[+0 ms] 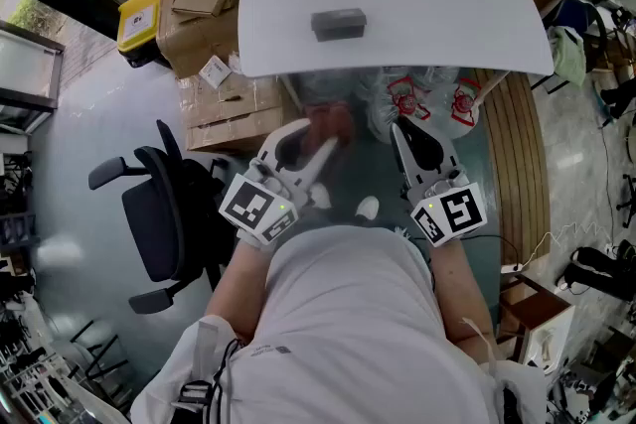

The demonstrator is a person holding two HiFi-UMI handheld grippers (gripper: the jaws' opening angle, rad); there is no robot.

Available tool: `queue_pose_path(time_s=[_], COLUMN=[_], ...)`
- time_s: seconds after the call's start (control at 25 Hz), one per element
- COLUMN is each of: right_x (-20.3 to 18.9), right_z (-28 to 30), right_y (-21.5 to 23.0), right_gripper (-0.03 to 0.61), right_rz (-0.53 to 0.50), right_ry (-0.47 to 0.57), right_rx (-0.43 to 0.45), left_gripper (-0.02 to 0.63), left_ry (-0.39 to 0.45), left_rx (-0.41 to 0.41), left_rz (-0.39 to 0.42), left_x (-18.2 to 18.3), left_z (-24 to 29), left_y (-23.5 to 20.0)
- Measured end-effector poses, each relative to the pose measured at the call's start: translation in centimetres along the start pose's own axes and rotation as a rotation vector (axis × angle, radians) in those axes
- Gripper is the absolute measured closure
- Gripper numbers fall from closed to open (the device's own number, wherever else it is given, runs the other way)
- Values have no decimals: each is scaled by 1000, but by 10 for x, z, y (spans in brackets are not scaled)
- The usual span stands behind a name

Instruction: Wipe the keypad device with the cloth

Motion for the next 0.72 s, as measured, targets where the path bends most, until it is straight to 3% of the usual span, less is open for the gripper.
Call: queue_pose_path(time_s=[0.32, 0.56, 0.72], right_x=[-6, -2, -10], right_z=[33, 63, 85], right_y=[-15, -25, -32], right_gripper=[534, 532, 532], right_rz=[-11, 66, 34], right_ry=[-26, -5, -39], right_rx=[12, 11, 17], left_gripper=[517, 517, 515], left_ry=[16, 39, 59], left_rx=[34, 70, 103], left_rz=[-28, -30, -104], left_x=[7, 15, 13], left_z=[-11, -23, -32], left_y=[-35, -62, -87])
Point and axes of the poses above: the fingertips, and each gripper's own axes: z forward along the fingers, y to its right, x out of its top, the point moved 3 cm from there along -z, backward along the fingers, and after that the axes turned 4 degrees about y, right-handed, at the moved point
